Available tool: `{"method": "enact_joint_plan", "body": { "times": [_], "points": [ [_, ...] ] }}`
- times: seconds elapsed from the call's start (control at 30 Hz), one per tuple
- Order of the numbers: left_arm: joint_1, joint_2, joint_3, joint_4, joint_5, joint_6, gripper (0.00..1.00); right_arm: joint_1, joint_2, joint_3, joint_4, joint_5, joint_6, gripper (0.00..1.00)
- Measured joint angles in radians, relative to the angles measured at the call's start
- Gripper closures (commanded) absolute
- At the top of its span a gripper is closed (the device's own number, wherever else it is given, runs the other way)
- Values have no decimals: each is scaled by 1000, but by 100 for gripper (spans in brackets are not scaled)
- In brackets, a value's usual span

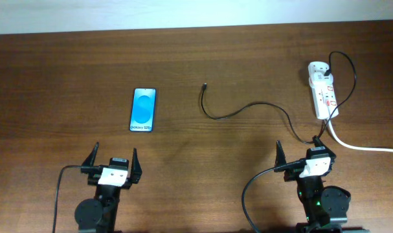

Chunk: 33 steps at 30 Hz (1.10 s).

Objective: Plug charger to phone and switch on socket

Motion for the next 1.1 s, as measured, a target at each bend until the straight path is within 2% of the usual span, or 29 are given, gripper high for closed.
{"method": "enact_joint_plan", "body": {
  "times": [0.6, 0.93, 1.1],
  "points": [
    [0, 0, 0, 7, 0, 0, 1, 0, 0, 0, 0, 0, 0, 2],
    [0, 0, -1, 131, 80, -2, 1, 0, 0, 0, 0, 0, 0, 2],
    [0, 12, 8, 146, 72, -21, 1, 0, 0, 0, 0, 0, 0, 2]
  ]
}}
